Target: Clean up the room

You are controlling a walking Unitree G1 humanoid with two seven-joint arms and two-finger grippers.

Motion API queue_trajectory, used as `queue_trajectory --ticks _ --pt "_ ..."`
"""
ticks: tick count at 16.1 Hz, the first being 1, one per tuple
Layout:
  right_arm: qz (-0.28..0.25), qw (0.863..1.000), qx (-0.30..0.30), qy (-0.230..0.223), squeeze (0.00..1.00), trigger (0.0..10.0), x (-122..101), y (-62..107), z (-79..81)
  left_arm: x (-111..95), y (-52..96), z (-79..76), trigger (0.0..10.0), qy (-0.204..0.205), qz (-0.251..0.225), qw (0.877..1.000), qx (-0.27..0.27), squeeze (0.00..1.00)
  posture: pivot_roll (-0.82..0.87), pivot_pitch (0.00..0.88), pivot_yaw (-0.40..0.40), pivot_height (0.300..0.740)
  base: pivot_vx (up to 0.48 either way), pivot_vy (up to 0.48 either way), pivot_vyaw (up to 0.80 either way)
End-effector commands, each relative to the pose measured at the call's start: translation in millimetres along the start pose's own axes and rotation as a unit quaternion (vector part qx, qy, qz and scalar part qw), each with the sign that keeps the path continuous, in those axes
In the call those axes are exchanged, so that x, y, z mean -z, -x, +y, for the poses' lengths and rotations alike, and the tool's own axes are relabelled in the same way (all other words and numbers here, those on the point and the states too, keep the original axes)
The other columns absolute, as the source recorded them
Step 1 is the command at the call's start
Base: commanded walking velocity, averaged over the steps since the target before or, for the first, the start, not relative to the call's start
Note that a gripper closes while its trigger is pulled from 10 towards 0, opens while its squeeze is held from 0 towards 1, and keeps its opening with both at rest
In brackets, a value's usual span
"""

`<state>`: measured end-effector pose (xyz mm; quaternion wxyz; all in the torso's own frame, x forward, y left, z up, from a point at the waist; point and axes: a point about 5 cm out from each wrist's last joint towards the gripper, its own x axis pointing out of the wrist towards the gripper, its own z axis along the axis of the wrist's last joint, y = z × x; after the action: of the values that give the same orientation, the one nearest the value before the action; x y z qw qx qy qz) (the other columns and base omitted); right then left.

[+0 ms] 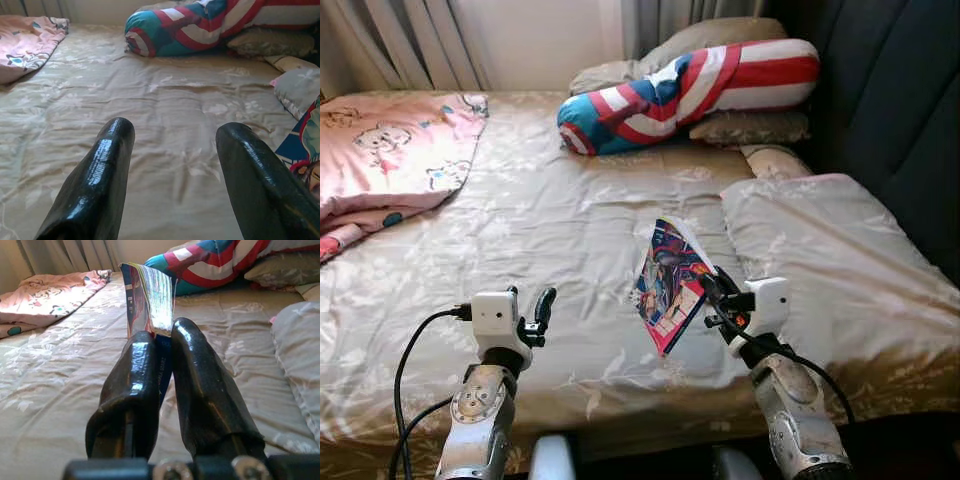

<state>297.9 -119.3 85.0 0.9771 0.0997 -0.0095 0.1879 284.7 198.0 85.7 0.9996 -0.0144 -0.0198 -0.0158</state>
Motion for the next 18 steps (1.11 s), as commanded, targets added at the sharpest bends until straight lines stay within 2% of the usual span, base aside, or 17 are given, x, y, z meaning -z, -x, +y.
queue_trajectory --ticks 1,6,8,10,11,14,18 --pt "-0.019 1.0 -0.013 -0.003 0.0 10.0 -11 -6.7 3.1 -5 -2.4 -0.3 10.0 -0.002 -0.007 1.0 0.005 0.0 0.05 0.051 -0.05 0.613 0.33 0.0 0.0" --pt "-0.012 1.0 -0.026 -0.01 0.0 10.0 -9 -5.3 3.9 -5 -2.6 0.4 10.0 -0.003 -0.006 1.0 0.005 0.0 0.05 0.061 -0.047 0.613 0.35 0.0 0.0" --pt "-0.007 0.999 -0.041 -0.026 0.0 10.0 -8 -6.7 6.4 -4 -3.1 0.4 10.0 -0.007 -0.003 1.0 0.005 0.0 0.05 0.061 -0.045 0.613 0.163 0.0 0.0" --pt "-0.002 0.998 -0.036 -0.047 0.0 10.0 -4 -10.1 4.5 -5 -3.6 -0.3 10.0 -0.006 -0.004 1.0 0.004 0.0 0.05 0.063 -0.045 0.613 0.0 0.0 0.0" --pt "-0.002 0.996 -0.013 -0.086 0.0 10.0 -3 -14.9 -3.8 -5 -3.1 0.1 10.0 -0.006 -0.004 1.0 0.004 0.0 0.06 0.068 -0.044 0.613 0.0 0.0 0.0" --pt "-0.003 0.996 0.001 -0.093 0.0 10.0 -5 -19.9 -12.5 -5 -0.6 1.8 10.0 -0.006 -0.003 1.0 0.003 0.0 0.06 0.073 -0.044 0.613 0.0 0.0 0.0" --pt "-0.006 0.996 0.0 -0.086 0.0 10.0 -9 -21.3 -14.8 -5 1.2 2.9 10.0 -0.005 -0.004 1.0 0.0 0.0 0.07 0.079 -0.045 0.613 0.065 0.0 0.0"
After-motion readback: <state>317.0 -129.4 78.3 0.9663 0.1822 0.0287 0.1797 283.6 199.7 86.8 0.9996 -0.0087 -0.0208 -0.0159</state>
